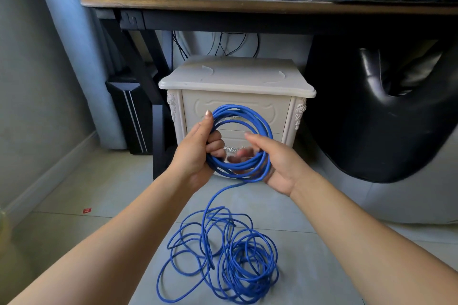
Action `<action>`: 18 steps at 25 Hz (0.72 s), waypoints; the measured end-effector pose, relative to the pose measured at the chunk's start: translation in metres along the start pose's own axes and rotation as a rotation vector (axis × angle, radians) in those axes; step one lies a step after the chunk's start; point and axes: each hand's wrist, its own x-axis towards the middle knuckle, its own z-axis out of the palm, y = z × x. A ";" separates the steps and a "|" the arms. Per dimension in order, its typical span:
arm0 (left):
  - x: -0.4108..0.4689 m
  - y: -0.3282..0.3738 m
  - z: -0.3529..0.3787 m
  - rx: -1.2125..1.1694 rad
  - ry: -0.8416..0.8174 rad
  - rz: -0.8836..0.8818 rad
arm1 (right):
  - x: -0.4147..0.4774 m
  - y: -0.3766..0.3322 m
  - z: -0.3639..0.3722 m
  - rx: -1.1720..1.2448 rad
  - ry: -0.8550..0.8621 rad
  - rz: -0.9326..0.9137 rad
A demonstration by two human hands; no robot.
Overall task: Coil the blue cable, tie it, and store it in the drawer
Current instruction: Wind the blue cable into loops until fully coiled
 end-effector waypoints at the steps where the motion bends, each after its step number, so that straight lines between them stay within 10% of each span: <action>1: -0.002 -0.002 0.001 0.022 -0.015 -0.015 | 0.002 0.000 0.000 0.059 0.032 -0.005; 7: -0.010 0.012 -0.012 0.419 -0.134 -0.111 | 0.003 -0.007 -0.006 -0.169 -0.005 -0.109; 14: -0.013 0.009 0.000 1.284 -0.323 0.180 | 0.001 -0.004 0.003 -0.845 0.025 -0.157; 18: -0.005 0.004 -0.003 1.502 -0.214 0.284 | 0.001 -0.005 0.003 -0.814 -0.010 -0.227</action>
